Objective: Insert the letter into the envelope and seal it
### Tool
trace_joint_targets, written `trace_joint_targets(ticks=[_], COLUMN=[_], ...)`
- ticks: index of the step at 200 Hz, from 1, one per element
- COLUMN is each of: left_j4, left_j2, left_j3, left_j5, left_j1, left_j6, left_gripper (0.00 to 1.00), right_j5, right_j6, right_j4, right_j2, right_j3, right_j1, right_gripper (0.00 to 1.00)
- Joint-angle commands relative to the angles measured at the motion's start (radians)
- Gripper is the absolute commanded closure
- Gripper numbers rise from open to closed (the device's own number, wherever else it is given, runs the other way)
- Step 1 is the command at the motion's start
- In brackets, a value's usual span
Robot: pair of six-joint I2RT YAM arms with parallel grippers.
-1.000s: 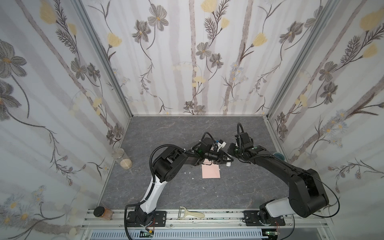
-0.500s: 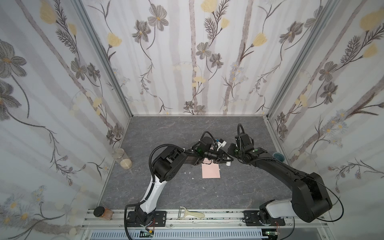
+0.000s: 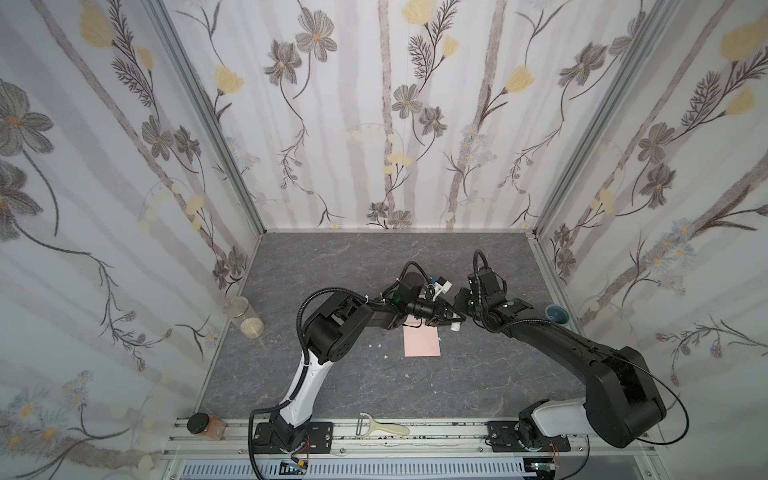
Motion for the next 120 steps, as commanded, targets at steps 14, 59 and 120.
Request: trace_joint_targets(ticks=[14,59,120], left_j4=[0.060,0.060,0.060], left_j2=[-0.018,-0.019,-0.024], left_j3=[0.006,0.005,0.004], left_j5=[-0.130,-0.134,-0.140], left_j1=[0.015,0.022,0.027], left_j6=[-0.004,-0.003,0.000], left_gripper=[1.00,1.00,1.00], right_j5=[-0.153,-0.154,-0.168], right_j6=[0.031,0.042,0.063], right_j4=[-0.070,-0.067,-0.046], right_j2=[-0.006,-0.010,-0.006], right_j3=[-0.013,-0.020,-0.034], right_j1=[0.025,0.034,0.055], right_gripper=[0.75,0.75,0.74])
